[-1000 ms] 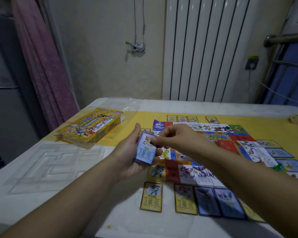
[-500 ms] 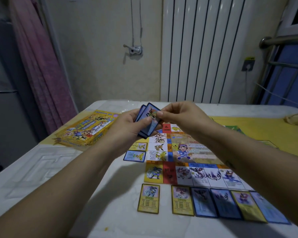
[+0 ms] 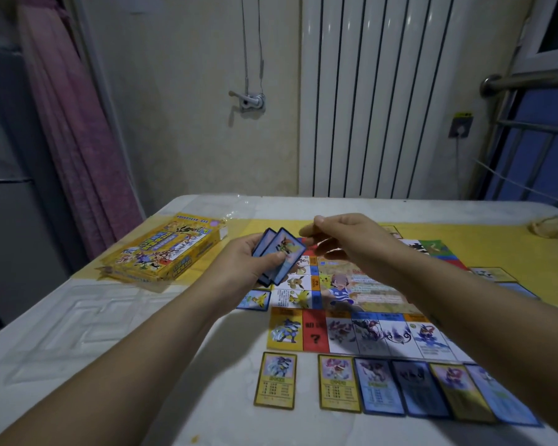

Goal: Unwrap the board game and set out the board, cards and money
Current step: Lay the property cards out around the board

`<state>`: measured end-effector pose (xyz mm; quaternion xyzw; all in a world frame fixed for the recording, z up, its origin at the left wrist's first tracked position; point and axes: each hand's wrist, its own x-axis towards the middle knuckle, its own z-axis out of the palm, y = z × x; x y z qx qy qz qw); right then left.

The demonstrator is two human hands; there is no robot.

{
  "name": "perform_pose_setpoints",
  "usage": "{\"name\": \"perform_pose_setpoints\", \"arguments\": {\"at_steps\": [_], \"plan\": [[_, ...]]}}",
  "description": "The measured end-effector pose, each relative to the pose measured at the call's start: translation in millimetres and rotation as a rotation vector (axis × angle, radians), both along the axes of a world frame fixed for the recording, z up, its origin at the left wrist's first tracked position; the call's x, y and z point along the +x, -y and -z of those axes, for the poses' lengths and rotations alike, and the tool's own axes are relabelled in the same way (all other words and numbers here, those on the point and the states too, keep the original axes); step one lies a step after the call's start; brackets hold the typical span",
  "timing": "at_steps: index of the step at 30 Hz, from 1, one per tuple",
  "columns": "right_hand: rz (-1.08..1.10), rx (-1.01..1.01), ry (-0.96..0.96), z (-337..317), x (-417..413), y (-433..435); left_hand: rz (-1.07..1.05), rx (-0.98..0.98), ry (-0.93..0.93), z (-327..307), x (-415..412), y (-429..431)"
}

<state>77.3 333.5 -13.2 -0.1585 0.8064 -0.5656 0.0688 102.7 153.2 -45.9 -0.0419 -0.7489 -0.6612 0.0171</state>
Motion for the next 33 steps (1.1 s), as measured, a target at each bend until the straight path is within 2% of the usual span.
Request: {"name": "perform_pose_setpoints", "arguments": {"at_steps": [3, 7, 10, 13, 15, 17, 22, 24, 28, 33], "plan": [[-0.021, 0.013, -0.004, 1, -3, 0, 0.042, -0.04, 0.024, 5, -1, 1], [-0.048, 0.214, -0.177, -1, -8, 15, 0.068, -0.092, 0.009, 8, -7, 5], [-0.069, 0.323, -0.256, -2, -21, 28, 0.021, -0.001, -0.01, 5, -18, 11], [-0.029, 0.231, -0.186, -2, -46, 36, -0.128, 0.0, -0.041, -3, -32, 30], [0.061, 0.092, -0.081, 0, -63, 40, -0.178, -0.115, -0.04, -4, -42, 48], [0.115, 0.021, -0.011, 6, -78, 46, -0.14, -0.361, -0.011, -1, -49, 61], [0.115, 0.132, 0.0, 37, -103, 70, 0.0, -1.176, -0.075, 19, -56, 63], [0.105, 0.213, -0.025, 51, -110, 78, -0.02, -1.364, -0.114, 26, -57, 63], [0.053, 0.36, -0.098, 67, -121, 86, 0.012, -1.404, -0.184, 36, -65, 67], [0.016, 0.535, -0.185, 75, -132, 90, 0.131, -1.401, -0.152, 37, -78, 67]]}}
